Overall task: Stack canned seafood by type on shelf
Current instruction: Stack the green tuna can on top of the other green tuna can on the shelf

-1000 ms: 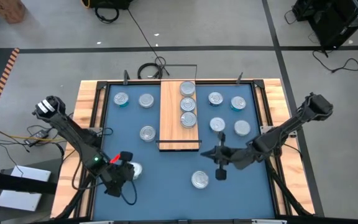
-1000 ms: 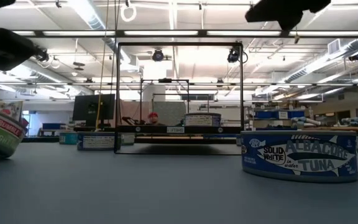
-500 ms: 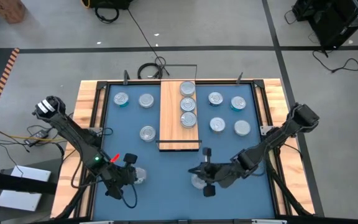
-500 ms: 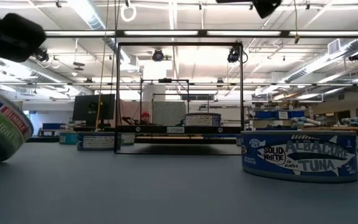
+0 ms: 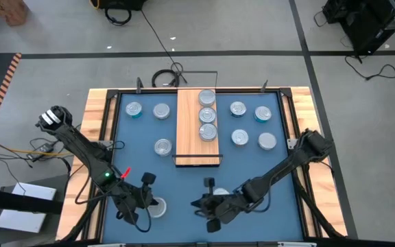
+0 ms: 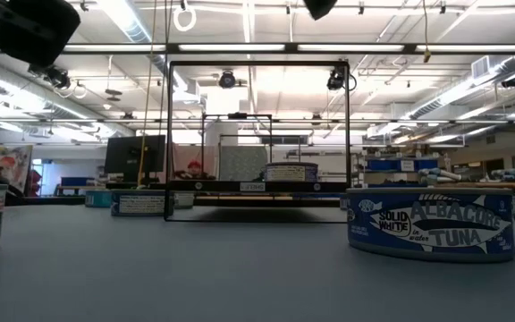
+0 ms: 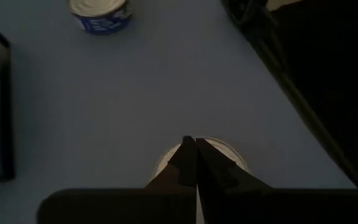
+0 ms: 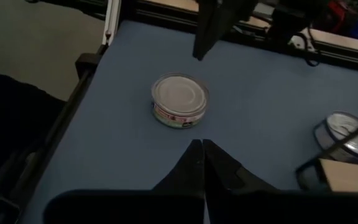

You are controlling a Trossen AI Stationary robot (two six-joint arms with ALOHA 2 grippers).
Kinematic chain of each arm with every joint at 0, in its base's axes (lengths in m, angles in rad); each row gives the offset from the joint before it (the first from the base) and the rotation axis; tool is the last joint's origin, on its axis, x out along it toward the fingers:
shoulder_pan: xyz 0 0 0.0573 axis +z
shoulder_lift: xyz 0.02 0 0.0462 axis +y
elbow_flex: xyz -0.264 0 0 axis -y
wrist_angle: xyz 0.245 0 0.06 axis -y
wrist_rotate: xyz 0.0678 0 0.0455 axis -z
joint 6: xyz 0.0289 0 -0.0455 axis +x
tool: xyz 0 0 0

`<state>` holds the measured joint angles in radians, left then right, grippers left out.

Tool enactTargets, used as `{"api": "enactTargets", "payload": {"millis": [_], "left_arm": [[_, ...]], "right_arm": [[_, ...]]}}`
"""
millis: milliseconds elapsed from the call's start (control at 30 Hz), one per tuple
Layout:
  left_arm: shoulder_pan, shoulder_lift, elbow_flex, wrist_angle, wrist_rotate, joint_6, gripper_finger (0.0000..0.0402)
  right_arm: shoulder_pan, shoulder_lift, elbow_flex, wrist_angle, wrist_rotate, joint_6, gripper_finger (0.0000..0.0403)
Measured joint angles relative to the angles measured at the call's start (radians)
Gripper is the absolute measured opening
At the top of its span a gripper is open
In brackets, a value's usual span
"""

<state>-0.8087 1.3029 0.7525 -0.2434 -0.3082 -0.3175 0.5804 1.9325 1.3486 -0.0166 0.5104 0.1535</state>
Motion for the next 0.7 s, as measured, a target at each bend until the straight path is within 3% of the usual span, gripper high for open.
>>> {"api": "enactTargets", "payload": {"millis": [233, 500, 700], "left_arm": [[-0.096, 0.074, 0.0, 0.069, 0.016, 0.032, 0.0054], [-0.203, 0.222, 0.0, 0.093, -0.12, 0.088, 0.0144], [-0.241, 0.31, 0.014, 0.059, -0.193, 0.158, 0.0169]], "right_arm": [[0.009, 0.075, 0.059, 0.006, 0.013, 0.022, 0.0017], [0.031, 0.08, 0.06, 0.013, 0.11, 0.029, 0.0014], [0.033, 0.08, 0.06, 0.024, 0.125, 0.035, 0.0013]]}}
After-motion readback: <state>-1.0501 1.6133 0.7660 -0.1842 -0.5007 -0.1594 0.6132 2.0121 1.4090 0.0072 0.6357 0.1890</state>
